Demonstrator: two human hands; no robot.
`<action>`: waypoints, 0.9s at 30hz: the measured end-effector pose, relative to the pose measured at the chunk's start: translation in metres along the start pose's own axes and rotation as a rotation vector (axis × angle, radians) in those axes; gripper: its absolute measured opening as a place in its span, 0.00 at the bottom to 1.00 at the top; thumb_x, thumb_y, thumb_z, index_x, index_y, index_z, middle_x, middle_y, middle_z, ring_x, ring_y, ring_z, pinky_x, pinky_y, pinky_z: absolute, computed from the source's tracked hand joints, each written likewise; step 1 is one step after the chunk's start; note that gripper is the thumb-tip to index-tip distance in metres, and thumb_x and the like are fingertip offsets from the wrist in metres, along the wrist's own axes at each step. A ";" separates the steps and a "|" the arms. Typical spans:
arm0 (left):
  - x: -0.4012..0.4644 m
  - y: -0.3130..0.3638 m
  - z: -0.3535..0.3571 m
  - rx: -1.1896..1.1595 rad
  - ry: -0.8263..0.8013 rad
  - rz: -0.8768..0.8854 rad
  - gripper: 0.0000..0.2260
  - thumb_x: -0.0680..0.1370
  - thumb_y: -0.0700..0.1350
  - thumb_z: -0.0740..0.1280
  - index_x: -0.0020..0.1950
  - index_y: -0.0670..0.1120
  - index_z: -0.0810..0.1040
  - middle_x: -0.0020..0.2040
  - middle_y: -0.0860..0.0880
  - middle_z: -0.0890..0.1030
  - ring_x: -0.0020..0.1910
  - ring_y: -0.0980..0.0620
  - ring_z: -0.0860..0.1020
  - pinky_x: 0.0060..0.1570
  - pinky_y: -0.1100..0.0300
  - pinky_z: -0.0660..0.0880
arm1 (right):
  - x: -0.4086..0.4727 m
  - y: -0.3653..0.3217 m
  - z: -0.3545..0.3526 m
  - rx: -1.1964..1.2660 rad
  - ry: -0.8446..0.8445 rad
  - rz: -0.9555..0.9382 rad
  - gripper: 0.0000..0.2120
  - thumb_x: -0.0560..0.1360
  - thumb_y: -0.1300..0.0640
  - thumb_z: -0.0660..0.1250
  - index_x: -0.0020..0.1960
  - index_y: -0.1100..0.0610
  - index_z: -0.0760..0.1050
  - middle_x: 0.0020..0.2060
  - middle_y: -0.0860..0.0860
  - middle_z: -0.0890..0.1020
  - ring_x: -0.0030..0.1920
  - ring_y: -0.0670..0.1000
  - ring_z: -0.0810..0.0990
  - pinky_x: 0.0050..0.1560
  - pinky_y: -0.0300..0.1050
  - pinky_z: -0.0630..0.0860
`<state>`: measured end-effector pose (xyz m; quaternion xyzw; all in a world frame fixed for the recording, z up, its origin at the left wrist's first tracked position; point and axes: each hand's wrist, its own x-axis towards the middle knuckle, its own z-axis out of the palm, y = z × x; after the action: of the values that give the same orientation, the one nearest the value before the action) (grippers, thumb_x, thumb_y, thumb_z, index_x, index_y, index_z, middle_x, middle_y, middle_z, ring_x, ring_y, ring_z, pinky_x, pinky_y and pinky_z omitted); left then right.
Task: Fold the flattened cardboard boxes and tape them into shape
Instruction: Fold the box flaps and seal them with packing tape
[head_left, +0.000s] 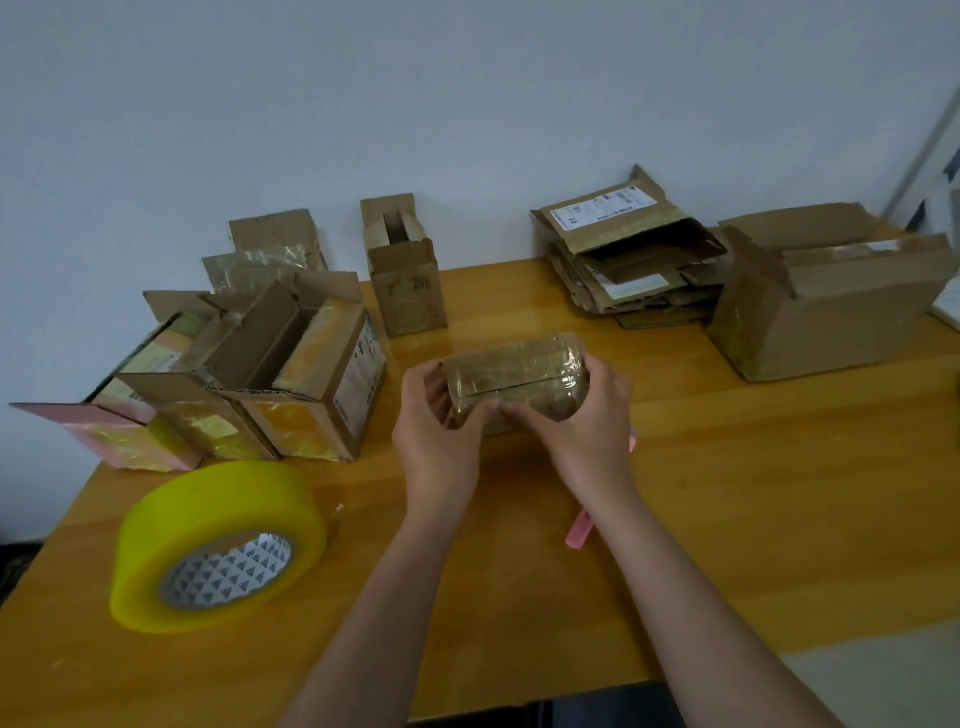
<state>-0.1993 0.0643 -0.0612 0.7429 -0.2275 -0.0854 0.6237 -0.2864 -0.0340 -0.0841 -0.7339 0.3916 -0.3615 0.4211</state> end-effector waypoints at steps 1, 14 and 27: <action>-0.002 -0.002 0.000 0.001 0.003 0.003 0.25 0.72 0.42 0.76 0.66 0.50 0.71 0.54 0.59 0.77 0.55 0.61 0.77 0.53 0.69 0.75 | -0.002 0.001 0.002 -0.001 0.033 -0.011 0.41 0.62 0.39 0.78 0.69 0.51 0.66 0.56 0.44 0.67 0.61 0.48 0.70 0.60 0.44 0.71; 0.007 -0.014 -0.012 0.037 -0.006 0.063 0.14 0.78 0.36 0.67 0.60 0.51 0.73 0.48 0.59 0.79 0.47 0.67 0.78 0.42 0.70 0.78 | 0.002 0.015 -0.006 -0.002 0.098 -0.129 0.15 0.79 0.51 0.66 0.62 0.57 0.76 0.52 0.47 0.80 0.55 0.47 0.78 0.56 0.45 0.77; 0.016 -0.002 -0.003 0.172 0.113 -0.005 0.05 0.76 0.50 0.72 0.44 0.50 0.84 0.36 0.57 0.81 0.38 0.56 0.81 0.38 0.59 0.80 | 0.016 0.003 0.001 -0.181 0.175 -0.146 0.19 0.71 0.38 0.68 0.43 0.53 0.69 0.35 0.46 0.73 0.34 0.45 0.71 0.31 0.36 0.63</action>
<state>-0.1836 0.0602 -0.0605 0.7980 -0.1964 -0.0249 0.5692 -0.2791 -0.0487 -0.0835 -0.7612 0.4032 -0.4169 0.2902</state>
